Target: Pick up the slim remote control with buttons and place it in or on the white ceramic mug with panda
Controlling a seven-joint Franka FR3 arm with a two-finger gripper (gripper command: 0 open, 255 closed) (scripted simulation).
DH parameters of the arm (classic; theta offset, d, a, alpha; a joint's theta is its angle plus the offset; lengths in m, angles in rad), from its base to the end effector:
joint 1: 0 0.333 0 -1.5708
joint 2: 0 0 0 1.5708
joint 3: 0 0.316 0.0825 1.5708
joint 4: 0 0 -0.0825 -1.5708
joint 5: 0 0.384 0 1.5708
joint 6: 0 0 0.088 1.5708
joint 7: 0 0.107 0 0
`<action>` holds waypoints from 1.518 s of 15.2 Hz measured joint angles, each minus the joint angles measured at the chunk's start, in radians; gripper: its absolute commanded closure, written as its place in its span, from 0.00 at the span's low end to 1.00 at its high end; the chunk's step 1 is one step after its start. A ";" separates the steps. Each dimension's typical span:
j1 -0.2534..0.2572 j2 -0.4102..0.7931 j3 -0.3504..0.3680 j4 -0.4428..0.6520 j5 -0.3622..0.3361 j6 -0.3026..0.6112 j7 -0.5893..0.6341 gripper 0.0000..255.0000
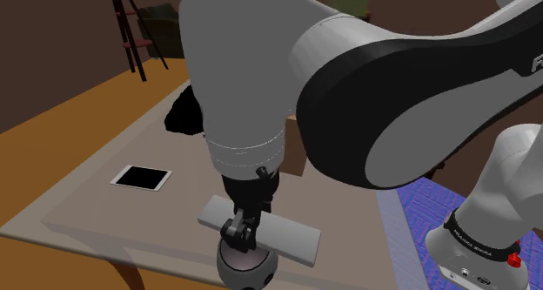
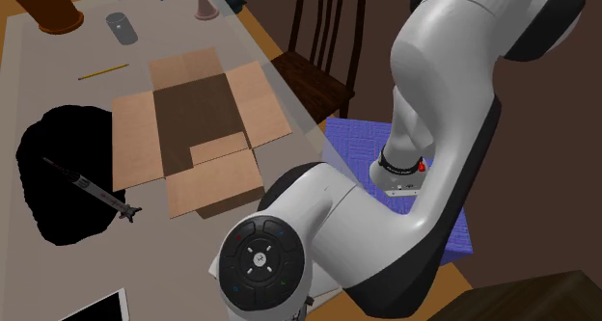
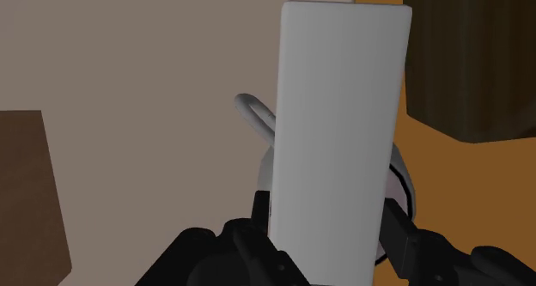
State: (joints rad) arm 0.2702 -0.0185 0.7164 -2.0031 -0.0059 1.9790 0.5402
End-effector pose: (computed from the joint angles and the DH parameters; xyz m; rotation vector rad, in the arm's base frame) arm 0.3021 0.4589 0.4616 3.0437 0.6944 0.0075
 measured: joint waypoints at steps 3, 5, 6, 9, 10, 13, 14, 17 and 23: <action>0.001 0.011 0.001 -0.032 -0.008 0.040 0.006 1.00; 0.002 0.022 0.003 -0.049 -0.016 0.066 0.013 1.00; 0.002 0.022 0.002 -0.053 -0.020 0.073 0.015 1.00; 0.002 0.020 0.002 -0.057 -0.021 0.080 0.016 1.00; 0.002 0.021 0.002 -0.056 -0.023 0.080 0.017 1.00; 0.002 0.024 0.002 -0.057 -0.023 0.083 0.018 0.00; 0.004 0.029 0.003 -0.059 -0.024 0.086 0.021 0.00; 0.005 0.032 0.005 -0.061 -0.025 0.086 0.023 0.00; -0.003 -0.012 -0.004 0.005 0.008 -0.011 -0.010 0.00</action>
State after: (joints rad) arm 0.2667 -0.0308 0.7127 -1.9986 0.0021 1.9677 0.5303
